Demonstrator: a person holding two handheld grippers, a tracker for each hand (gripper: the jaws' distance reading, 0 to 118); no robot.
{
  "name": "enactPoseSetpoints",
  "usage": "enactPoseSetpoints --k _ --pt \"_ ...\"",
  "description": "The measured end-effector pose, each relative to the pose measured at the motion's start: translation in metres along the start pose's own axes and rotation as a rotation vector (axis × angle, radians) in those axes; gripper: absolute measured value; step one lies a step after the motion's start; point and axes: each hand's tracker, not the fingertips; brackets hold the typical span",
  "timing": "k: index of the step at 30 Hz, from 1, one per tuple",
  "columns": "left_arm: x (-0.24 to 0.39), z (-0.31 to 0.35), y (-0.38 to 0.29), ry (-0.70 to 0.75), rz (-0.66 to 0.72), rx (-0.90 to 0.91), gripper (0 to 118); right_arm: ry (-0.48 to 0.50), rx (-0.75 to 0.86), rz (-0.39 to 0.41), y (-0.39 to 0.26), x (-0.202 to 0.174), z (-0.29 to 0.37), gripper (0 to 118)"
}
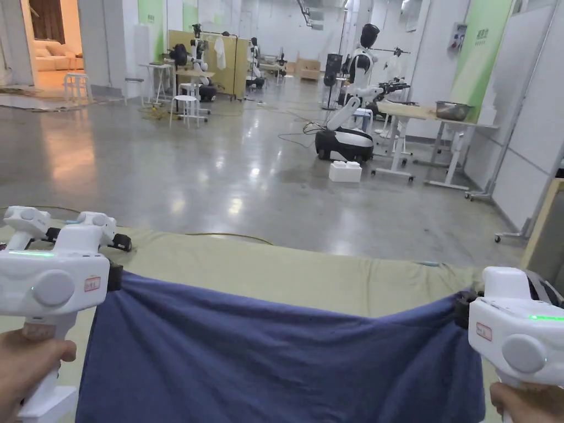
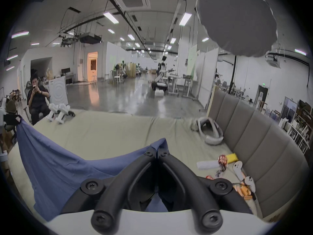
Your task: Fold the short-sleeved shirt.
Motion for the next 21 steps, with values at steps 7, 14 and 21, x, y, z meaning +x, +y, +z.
enactPoseSetpoints --k 7,14,21 --pt "0.008 0.019 0.079 -0.002 0.001 0.087 4 -0.017 0.099 -0.017 0.08 0.01 0.005 3" --pt "0.017 0.028 0.153 0.013 -0.009 0.163 4 -0.039 0.157 -0.02 0.153 0.014 0.003 3" --pt "0.019 0.029 0.217 0.035 -0.034 0.215 4 -0.07 0.223 0.026 0.219 0.014 0.001 3"
